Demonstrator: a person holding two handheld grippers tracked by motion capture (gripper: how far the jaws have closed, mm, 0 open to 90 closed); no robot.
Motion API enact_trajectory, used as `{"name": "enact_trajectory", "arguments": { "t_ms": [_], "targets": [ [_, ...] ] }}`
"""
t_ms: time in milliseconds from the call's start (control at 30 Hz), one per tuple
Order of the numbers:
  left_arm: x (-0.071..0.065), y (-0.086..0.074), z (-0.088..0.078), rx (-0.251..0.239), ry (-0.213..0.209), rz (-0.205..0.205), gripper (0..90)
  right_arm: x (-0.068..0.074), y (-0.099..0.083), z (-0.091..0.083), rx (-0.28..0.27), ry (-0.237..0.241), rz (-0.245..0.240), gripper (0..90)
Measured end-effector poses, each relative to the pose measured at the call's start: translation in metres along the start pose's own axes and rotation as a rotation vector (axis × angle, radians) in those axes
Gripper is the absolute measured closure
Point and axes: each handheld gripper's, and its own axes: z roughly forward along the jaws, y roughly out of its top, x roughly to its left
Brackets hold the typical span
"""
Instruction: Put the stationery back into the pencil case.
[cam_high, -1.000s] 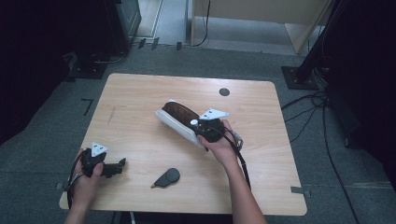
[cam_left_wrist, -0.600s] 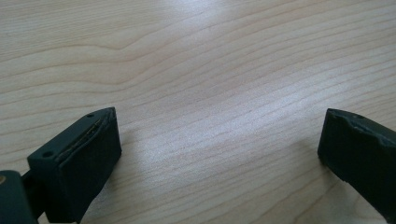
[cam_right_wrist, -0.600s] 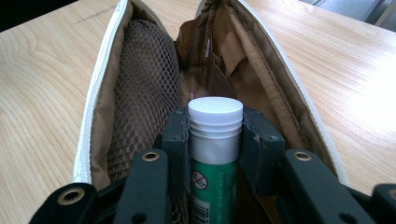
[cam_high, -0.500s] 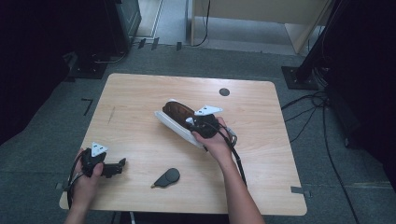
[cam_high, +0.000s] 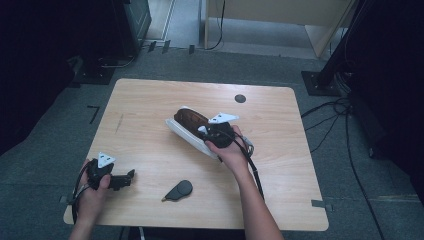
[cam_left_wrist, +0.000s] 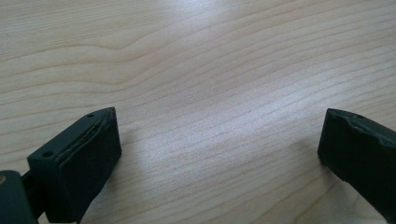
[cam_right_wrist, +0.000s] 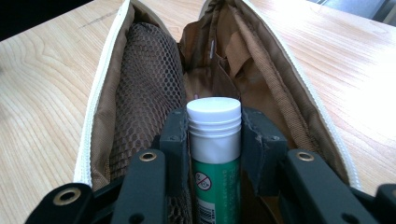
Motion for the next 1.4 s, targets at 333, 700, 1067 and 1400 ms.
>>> {"name": "enact_trajectory", "arguments": {
  "t_ms": [333, 700, 1067, 1400],
  "targets": [
    [0.000, 0.000, 0.000, 0.000, 0.000, 0.001, 0.0, 0.002, 0.002, 0.004, -0.006, 0.001, 0.003, 64.4],
    [0.000, 0.000, 0.000, 0.000, 0.000, 0.000, 0.0, 0.006, 0.006, -0.009, -0.050, 0.001, -0.005, 64.4],
    [-0.001, 0.001, 0.000, 0.002, 0.005, 0.000, 0.0, 0.012, 0.007, -0.045, -0.115, 0.021, -0.017, 63.9],
    [-0.006, 0.001, 0.000, 0.003, 0.009, -0.003, 0.0, 0.023, -0.009, -0.071, -0.133, 0.073, -0.039, 61.8]
  ]
}}
